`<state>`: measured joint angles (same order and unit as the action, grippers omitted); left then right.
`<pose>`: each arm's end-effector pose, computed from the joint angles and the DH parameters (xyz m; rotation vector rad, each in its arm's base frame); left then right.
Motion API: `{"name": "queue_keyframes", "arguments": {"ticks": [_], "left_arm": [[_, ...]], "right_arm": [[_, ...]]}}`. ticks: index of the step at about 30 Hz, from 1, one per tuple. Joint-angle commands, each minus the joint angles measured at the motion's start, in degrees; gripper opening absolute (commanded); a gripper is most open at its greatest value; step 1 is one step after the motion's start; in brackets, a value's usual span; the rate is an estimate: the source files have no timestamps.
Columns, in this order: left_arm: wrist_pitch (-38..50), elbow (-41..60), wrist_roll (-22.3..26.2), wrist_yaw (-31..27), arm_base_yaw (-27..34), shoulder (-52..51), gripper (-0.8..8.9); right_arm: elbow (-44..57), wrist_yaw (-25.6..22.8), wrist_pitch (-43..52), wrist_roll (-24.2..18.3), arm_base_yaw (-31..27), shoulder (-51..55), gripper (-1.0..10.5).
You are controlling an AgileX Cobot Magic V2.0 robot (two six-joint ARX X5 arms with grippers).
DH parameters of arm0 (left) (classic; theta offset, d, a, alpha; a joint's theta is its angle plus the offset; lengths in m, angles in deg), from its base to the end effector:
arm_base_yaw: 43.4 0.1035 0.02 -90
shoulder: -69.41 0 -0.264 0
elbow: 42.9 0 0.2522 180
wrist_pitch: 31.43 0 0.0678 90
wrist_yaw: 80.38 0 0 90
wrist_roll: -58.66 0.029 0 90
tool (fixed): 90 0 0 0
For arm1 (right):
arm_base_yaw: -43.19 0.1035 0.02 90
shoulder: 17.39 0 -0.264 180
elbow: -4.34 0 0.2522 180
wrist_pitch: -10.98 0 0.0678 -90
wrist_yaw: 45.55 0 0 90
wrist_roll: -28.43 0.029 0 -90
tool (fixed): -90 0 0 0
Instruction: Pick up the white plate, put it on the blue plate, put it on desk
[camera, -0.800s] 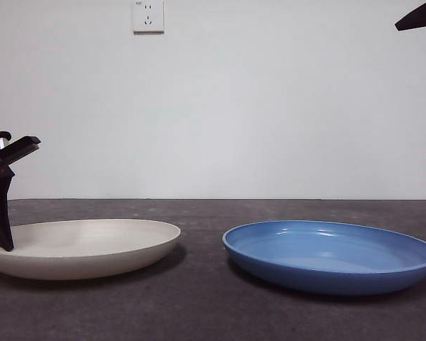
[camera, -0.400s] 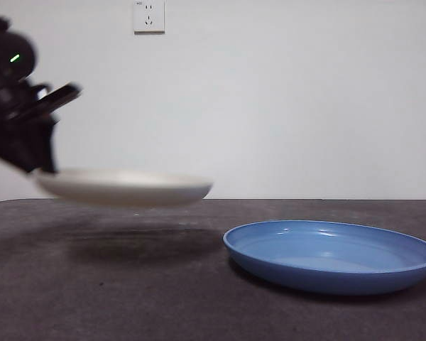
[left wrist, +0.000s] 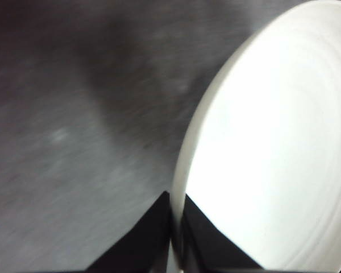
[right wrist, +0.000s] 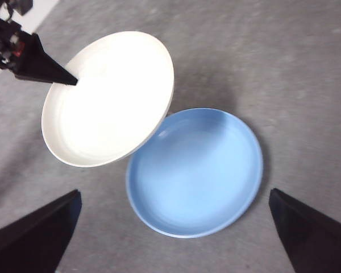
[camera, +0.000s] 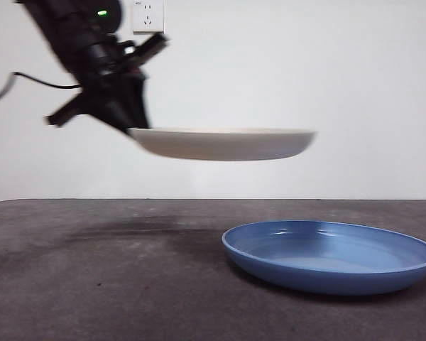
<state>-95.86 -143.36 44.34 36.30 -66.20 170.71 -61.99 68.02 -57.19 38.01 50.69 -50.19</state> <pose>0.3297 -0.1527 0.2736 -0.2473 1.2615 -0.6158 0.0837 0.0227 0.3322 0.2436 0.6491 0.4742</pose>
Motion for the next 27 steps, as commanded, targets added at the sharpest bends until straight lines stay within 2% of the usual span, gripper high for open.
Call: {"name": "queue_keyframes", "arguments": {"ticks": [1, 10, 15, 27], "left_arm": [[0.2, -4.3, -1.4, 0.3, -2.6, 4.9, 0.09], [-3.0, -17.9, -1.3, 0.3, -10.4, 18.9, 0.09], [-7.4, -23.8, 0.2, 0.2, -12.2, 23.9, 0.09], [-11.1, -24.8, 1.4, -1.0, -13.2, 25.7, 0.09]], "right_arm": [[-2.2, -1.5, -1.6, -1.8, 0.1, 1.6, 6.0], [-8.9, -5.7, -7.1, -4.2, 0.1, 3.7, 6.0], [-10.8, -5.8, -7.4, -4.5, 0.1, 3.7, 6.0], [-11.0, -5.8, -7.3, -4.7, 0.1, 3.7, 6.0]]}}
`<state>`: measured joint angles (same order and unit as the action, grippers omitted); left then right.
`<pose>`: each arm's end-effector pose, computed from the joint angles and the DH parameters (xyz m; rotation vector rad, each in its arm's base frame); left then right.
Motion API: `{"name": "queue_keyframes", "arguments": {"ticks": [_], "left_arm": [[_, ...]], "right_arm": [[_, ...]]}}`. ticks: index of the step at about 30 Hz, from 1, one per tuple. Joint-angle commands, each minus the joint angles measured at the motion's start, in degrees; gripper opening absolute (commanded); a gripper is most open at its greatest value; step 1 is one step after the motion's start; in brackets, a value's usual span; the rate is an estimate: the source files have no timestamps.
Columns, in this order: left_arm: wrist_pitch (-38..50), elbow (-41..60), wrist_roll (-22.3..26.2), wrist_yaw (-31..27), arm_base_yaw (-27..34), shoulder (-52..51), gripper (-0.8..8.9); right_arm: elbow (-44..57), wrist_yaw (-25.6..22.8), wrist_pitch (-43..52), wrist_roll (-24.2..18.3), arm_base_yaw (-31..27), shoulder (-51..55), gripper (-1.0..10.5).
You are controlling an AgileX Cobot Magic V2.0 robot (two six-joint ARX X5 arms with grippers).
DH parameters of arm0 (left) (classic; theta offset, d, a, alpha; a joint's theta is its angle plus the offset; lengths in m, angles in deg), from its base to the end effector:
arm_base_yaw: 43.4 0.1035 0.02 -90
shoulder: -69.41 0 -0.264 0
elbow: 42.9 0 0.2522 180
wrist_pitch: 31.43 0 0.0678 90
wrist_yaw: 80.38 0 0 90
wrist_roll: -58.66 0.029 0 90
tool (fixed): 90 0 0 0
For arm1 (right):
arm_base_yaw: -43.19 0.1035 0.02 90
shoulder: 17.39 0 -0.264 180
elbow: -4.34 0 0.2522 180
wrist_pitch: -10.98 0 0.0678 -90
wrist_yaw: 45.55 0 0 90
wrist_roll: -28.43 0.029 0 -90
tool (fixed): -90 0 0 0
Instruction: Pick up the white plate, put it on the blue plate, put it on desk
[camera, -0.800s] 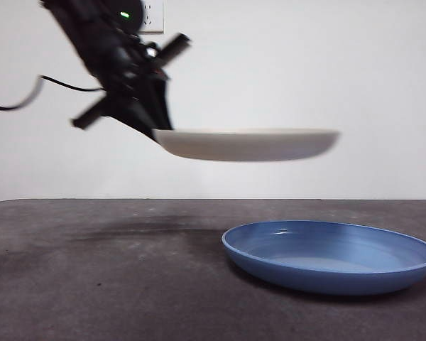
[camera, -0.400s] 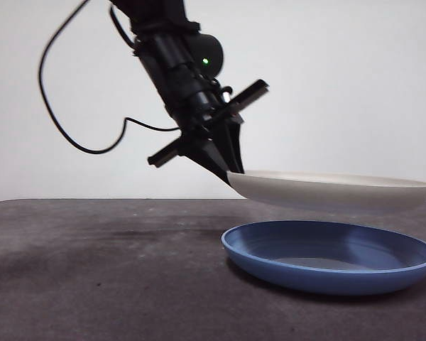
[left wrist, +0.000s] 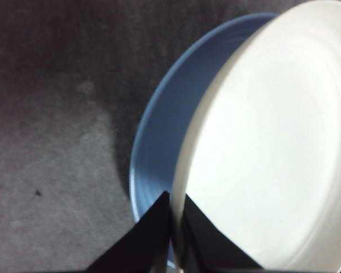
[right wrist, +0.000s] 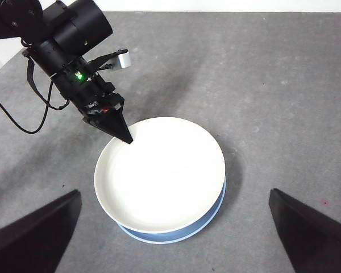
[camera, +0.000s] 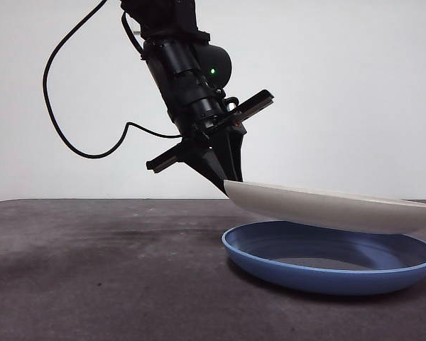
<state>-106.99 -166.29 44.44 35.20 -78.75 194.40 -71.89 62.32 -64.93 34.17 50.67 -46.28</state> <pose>0.3552 -0.2673 0.2211 -0.0691 1.4971 -0.7117 0.0420 0.0145 0.3709 0.1420 0.5221 0.4079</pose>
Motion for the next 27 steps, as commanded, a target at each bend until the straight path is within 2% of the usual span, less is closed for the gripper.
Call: {"name": "queue_keyframes", "arguments": {"ticks": [1, 18, 21, 25, 27], "left_arm": [[0.1, -1.9, 1.3, 0.1, -0.7, 2.2, 0.09], [0.7, -1.9, 1.7, 0.1, -0.7, 3.7, 0.14], [0.5, -1.9, 1.7, 0.1, -0.8, 3.7, 0.99], [0.4, -1.9, 1.7, 0.2, -0.8, 3.7, 3.10], [0.2, -2.0, 1.9, 0.2, -0.8, 3.7, 3.75]], "right_arm": [[-1.0, -0.1, 0.4, -0.8, 0.1, -0.2, 6.0], [-1.0, 0.0, 0.3, -0.8, 0.2, -0.2, 6.0], [-1.0, 0.0, 0.3, -0.8, 0.2, -0.2, 6.0], [-1.0, 0.1, 0.3, -0.8, 0.2, -0.2, 6.0], [-1.0, 0.1, 0.3, -0.8, 0.2, -0.2, 6.0]]}}
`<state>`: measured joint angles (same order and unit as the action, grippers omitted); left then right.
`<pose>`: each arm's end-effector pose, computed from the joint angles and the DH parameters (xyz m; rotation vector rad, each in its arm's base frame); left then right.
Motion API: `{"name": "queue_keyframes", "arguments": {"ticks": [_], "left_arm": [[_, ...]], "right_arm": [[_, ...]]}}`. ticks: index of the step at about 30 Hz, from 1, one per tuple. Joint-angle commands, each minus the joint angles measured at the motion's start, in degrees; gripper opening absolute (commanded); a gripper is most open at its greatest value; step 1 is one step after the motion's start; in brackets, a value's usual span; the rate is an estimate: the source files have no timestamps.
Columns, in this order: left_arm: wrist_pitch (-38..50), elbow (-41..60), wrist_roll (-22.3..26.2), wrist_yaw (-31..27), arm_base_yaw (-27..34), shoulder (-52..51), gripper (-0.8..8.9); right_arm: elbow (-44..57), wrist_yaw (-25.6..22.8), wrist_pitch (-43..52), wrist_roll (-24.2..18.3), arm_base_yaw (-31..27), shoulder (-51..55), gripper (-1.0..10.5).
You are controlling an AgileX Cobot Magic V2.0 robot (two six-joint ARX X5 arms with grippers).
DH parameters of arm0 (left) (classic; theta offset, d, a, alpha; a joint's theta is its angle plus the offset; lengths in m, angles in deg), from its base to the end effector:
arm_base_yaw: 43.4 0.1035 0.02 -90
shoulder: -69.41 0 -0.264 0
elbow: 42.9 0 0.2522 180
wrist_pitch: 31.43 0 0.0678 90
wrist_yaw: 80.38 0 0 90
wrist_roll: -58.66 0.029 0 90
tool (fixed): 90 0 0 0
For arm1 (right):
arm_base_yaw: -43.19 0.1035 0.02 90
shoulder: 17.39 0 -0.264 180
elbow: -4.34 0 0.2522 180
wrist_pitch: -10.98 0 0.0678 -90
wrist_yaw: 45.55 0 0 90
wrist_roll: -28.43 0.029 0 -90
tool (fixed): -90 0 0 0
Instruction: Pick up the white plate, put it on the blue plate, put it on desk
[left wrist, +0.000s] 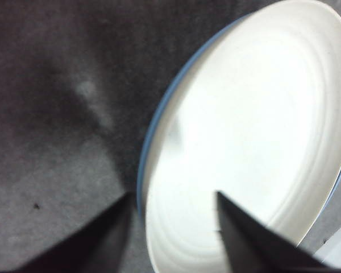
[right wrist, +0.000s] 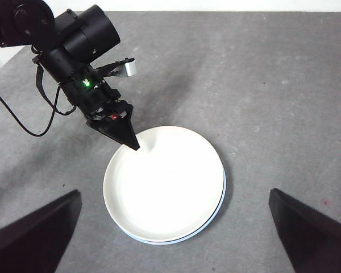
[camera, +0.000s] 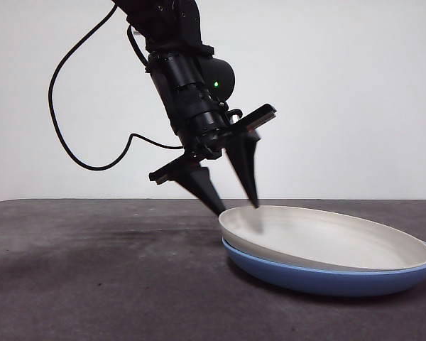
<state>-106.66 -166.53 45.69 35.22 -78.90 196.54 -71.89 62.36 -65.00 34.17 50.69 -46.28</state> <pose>0.3586 -0.2712 0.2064 -0.0470 1.5165 -0.7198 0.0419 0.0145 0.3708 0.1422 0.5234 0.4088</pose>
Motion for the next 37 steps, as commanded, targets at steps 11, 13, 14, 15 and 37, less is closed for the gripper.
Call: {"name": "queue_keyframes", "arguments": {"ticks": [11, 13, 14, 15, 37], "left_arm": [[-13.0, -13.0, 8.4, 0.1, 0.7, 0.7, 4.72], [-14.1, -14.3, 8.9, 0.1, 1.0, -0.9, 4.70], [-14.0, -14.6, 8.9, 0.1, 1.0, -2.1, 4.70], [-13.8, -14.6, 8.9, 0.1, 1.0, -3.3, 4.70], [-21.5, -11.6, 13.1, -2.6, -0.5, -36.4, 5.42]], "right_arm": [[-1.0, -0.2, 0.3, 0.5, 0.1, -0.2, 6.0], [-1.0, -0.2, -0.1, 1.4, 0.1, -0.2, 6.0], [-1.0, -0.2, -0.5, 1.7, 0.1, -0.2, 6.0], [-1.0, -0.4, -0.8, 1.8, 0.1, -0.3, 6.0], [2.9, 1.1, -3.8, 2.4, 0.2, -14.1, 6.0]]}}
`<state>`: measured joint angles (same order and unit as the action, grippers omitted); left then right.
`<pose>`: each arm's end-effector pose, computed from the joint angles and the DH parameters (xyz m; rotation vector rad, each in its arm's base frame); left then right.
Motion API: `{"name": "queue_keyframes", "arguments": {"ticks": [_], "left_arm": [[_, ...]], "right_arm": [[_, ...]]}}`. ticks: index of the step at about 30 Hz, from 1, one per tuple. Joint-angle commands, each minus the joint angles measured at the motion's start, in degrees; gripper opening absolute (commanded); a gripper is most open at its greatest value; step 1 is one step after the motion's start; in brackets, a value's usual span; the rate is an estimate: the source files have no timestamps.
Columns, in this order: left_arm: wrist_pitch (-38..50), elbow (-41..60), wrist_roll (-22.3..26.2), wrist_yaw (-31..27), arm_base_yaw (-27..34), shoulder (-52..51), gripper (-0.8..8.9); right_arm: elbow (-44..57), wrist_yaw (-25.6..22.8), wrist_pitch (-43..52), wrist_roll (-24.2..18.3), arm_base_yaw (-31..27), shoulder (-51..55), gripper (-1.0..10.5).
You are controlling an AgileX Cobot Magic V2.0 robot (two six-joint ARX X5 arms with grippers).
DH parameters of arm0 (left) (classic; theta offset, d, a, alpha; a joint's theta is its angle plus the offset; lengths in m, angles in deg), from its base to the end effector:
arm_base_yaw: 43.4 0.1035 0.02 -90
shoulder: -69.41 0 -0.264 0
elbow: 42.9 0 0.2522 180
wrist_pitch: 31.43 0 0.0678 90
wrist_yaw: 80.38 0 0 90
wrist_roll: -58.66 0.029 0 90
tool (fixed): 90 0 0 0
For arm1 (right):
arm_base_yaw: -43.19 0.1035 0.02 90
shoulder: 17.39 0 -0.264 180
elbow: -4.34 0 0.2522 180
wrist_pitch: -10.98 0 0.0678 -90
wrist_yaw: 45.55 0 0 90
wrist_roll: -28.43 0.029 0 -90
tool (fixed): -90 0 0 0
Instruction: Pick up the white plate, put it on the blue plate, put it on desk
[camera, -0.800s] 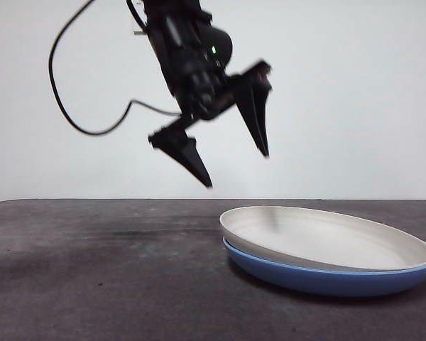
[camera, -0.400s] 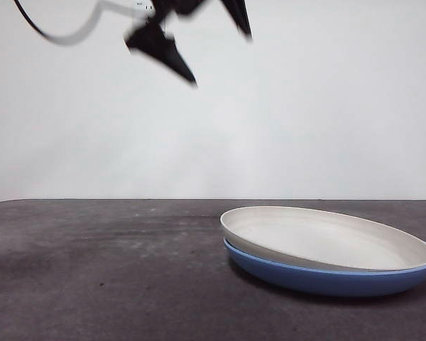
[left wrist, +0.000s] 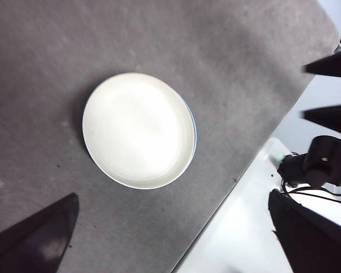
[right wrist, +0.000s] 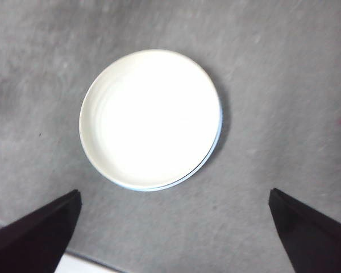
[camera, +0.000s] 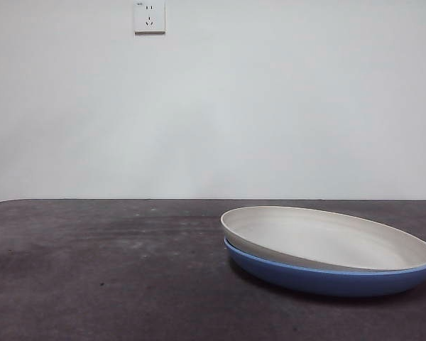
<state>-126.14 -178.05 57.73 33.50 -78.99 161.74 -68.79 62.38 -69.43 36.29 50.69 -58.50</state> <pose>0.2159 -0.1690 0.4645 0.0827 0.9479 -0.9557 0.0963 0.0217 0.3395 0.2042 0.8757 0.3585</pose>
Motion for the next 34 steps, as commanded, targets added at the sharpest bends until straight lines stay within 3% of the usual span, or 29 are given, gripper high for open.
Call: {"name": "queue_keyframes", "arguments": {"ticks": [1, 8, 15, 20, 34], "left_arm": [[-2.0, 0.7, 1.2, -1.2, -0.4, -2.9, 5.42], [-1.7, 11.3, 1.6, -1.8, -0.4, -15.0, 5.43], [4.1, 24.6, 1.6, -2.0, -0.4, -28.4, 5.42], [7.5, 31.3, 1.5, -6.4, -0.4, -36.7, 5.42], [9.9, 37.9, 3.9, -7.6, -0.4, -47.8, 5.40]], "right_arm": [[-0.2, 1.8, 0.7, 0.3, 0.2, -2.9, 6.0], [-0.2, 5.9, 1.2, -0.2, 0.2, -12.0, 6.0], [-0.1, 8.3, 6.7, -0.4, 0.2, -21.8, 6.0], [-0.1, 8.2, 10.0, -0.5, 0.2, -29.5, 6.0], [-0.1, 7.6, 19.8, -3.9, 0.0, -49.6, 6.0]]}}
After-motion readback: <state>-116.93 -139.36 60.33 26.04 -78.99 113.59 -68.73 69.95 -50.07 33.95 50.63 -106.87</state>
